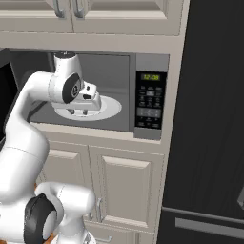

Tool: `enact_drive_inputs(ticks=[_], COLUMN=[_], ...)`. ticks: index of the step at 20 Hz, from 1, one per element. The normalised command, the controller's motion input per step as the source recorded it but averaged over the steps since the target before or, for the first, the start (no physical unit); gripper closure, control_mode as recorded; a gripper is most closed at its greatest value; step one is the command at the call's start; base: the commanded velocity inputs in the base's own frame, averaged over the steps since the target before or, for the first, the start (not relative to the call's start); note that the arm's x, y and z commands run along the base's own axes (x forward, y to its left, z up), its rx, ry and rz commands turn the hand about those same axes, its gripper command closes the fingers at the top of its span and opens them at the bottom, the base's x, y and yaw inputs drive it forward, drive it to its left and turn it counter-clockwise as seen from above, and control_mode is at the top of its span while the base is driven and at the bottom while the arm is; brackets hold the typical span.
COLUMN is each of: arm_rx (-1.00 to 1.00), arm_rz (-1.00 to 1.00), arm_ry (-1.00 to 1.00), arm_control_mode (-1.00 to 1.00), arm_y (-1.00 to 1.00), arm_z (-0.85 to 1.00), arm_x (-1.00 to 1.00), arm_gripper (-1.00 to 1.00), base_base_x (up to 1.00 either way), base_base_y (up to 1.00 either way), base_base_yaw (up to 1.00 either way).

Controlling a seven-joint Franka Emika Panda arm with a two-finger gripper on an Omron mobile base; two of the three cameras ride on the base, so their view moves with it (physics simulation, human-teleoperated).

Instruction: Pick the potato from the microwave and place it on plate located on the counter.

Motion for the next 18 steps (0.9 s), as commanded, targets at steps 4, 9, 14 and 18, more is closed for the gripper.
enact_drive_inputs(ticks=[4, 9, 14, 18], arm_rx=[0.0, 0.01, 0.04, 0.04], arm_rz=[0.01, 0.07, 0.02, -0.04], arm_ry=[0.0, -0.26, -0.3, -0.13], arm_control_mode=[-1.0, -1.0, -1.0, -1.0], arm_y=[0.0, 0.1, 0.11, 0.13], arm_z=[0.0, 0.0, 0.0, 0.0], arm_x=[-0.05, -0.07, 0.54, 0.71], arm_gripper=[-1.0, -1.0, -1.0, -1.0], base_base_x=[0.0, 0.0, 0.0, 0.0], base_base_y=[0.0, 0.0, 0.0, 0.0], base_base_yaw=[0.0, 0.0, 0.0, 0.0])
